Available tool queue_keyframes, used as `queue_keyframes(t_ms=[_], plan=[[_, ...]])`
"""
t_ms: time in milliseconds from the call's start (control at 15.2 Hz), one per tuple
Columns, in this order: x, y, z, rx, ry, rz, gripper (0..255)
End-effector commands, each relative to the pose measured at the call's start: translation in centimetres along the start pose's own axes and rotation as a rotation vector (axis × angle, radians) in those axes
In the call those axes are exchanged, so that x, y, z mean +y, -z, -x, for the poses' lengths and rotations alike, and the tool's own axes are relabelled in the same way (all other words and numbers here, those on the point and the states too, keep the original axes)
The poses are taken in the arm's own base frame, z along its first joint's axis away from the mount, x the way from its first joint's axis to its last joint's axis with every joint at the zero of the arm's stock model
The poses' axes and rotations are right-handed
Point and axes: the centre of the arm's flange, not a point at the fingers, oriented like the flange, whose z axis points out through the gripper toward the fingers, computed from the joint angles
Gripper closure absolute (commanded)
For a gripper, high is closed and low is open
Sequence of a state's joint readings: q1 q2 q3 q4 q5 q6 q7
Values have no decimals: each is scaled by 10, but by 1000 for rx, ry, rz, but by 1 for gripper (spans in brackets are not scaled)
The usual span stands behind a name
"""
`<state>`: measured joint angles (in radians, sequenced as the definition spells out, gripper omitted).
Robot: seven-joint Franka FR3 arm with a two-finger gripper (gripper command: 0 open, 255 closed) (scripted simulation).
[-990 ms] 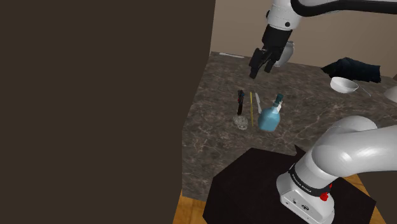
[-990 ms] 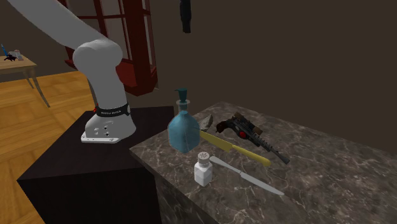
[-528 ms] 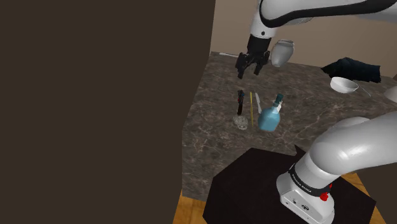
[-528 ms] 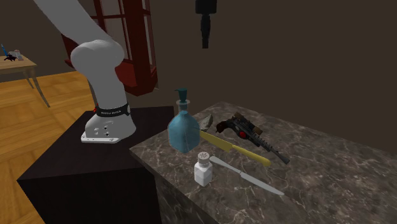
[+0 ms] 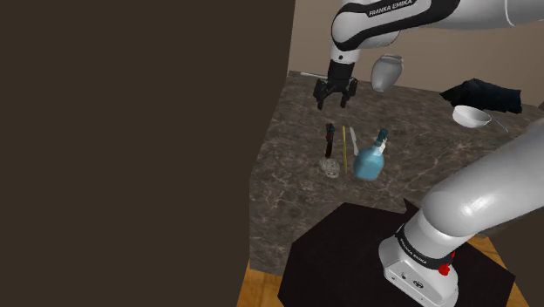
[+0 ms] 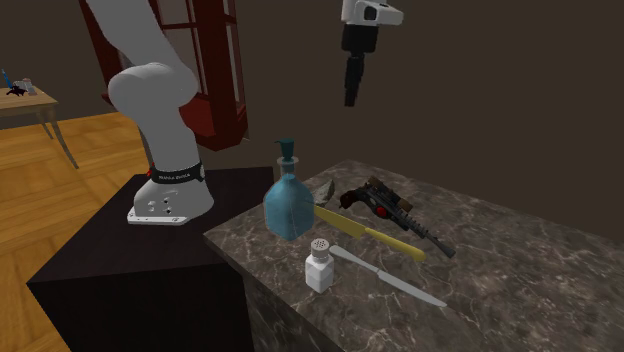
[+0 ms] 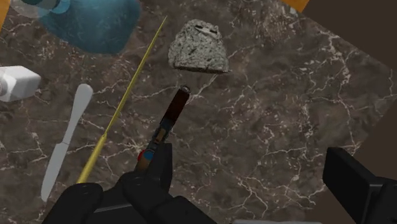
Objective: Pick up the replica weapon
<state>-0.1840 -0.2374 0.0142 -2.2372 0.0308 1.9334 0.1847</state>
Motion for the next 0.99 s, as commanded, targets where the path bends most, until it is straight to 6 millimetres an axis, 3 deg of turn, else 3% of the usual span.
queue_keyframes(t_ms=[0, 924], plan=[[12, -16, -23, -14, -52, 1, 0], [113, -125, -150, -118, -406, 8, 0]])
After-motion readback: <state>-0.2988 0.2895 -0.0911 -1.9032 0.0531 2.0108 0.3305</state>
